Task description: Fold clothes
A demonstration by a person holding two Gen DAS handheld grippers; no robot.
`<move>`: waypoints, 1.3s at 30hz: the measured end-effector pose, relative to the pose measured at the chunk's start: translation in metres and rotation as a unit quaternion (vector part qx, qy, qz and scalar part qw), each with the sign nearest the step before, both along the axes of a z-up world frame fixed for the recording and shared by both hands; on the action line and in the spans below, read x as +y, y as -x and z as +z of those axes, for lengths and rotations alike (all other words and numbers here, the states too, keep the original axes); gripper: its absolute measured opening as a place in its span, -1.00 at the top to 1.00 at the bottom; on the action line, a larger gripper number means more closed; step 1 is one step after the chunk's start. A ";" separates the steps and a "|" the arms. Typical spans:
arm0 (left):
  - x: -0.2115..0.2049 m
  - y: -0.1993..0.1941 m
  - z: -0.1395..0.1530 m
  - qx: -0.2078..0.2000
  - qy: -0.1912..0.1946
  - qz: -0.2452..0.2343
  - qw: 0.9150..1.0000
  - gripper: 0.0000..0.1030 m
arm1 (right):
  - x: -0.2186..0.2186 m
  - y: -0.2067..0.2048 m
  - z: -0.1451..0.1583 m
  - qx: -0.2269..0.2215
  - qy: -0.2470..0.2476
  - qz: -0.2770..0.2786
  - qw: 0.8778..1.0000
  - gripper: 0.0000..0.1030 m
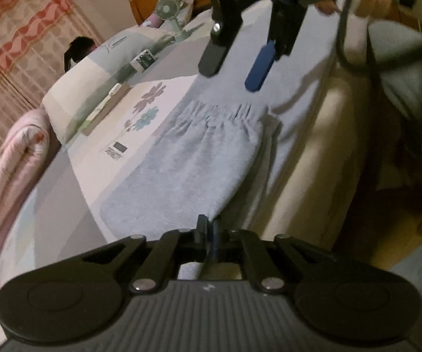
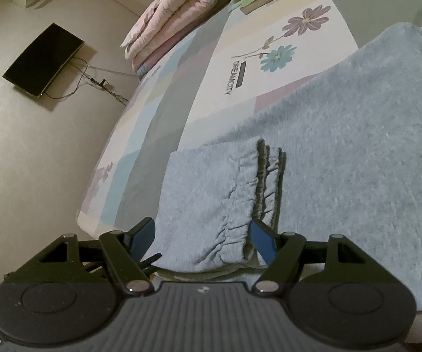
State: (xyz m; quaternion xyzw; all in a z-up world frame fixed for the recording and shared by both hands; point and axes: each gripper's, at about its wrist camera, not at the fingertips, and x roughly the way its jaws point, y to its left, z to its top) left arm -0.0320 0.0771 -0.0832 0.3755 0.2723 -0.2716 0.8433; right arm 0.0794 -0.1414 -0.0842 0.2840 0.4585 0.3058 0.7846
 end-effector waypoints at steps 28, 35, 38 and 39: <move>0.080 -0.099 0.007 0.126 0.166 0.226 0.952 0.22 | 0.088 0.009 -0.023 -0.259 0.224 0.211 0.915 -0.70; 0.067 -0.135 0.022 0.118 0.239 0.202 0.942 0.19 | 0.102 0.015 -0.027 -0.268 0.235 0.221 0.908 -0.95; 0.066 -0.158 0.007 0.136 0.249 0.229 0.931 0.20 | 0.102 0.015 -0.027 -0.266 0.228 0.220 0.910 -1.00; 0.066 -0.160 0.004 0.135 0.250 0.237 0.929 0.21 | 0.101 0.015 -0.026 -0.265 0.224 0.217 0.913 -1.00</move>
